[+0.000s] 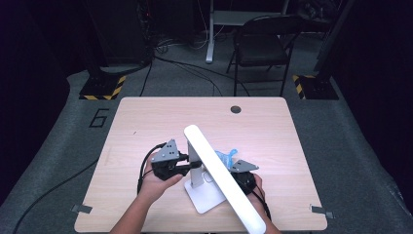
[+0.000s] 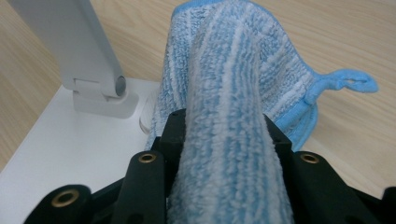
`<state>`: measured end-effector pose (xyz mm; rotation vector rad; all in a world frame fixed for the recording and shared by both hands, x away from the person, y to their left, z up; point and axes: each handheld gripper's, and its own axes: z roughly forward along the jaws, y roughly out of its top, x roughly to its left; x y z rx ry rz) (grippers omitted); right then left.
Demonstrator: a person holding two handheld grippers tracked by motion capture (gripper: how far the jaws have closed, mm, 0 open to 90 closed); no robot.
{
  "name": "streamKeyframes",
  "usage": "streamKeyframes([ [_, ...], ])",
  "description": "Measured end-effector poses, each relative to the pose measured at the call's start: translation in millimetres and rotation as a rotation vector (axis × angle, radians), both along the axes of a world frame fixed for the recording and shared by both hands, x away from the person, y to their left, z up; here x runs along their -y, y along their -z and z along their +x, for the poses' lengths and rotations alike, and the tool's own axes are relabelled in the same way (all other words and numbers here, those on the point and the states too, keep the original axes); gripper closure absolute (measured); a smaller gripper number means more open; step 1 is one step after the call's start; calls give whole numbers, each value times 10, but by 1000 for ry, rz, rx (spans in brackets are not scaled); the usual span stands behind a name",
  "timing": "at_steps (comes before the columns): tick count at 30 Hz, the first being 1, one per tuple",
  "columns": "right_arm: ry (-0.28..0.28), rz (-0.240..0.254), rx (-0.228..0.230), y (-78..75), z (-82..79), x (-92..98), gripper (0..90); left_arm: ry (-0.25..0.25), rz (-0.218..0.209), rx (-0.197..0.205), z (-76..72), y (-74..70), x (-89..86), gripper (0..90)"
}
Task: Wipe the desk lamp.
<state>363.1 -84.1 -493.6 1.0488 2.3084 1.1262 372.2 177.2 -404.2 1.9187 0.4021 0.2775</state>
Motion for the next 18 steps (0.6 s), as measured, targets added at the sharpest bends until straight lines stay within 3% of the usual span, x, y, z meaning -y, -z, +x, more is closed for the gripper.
streamKeyframes([
  [6, -44, -1, -2, 24, 69, -278, 609, 14, -13, -15, 13, 11, -15, 737],
  [7, -45, -10, -5, 26, 69, -312, 609, 15, -16, -33, 14, 10, -18, 734],
  [10, -48, -75, 27, 65, 87, -408, 629, -3, -19, -36, 5, 16, -13, 729],
  [15, -80, -95, 51, 85, 133, -343, 664, -22, -5, -34, -18, 18, -4, 733],
  [18, -55, -103, 52, 85, 193, -252, 668, -28, 6, -34, -26, 21, -8, 736],
])
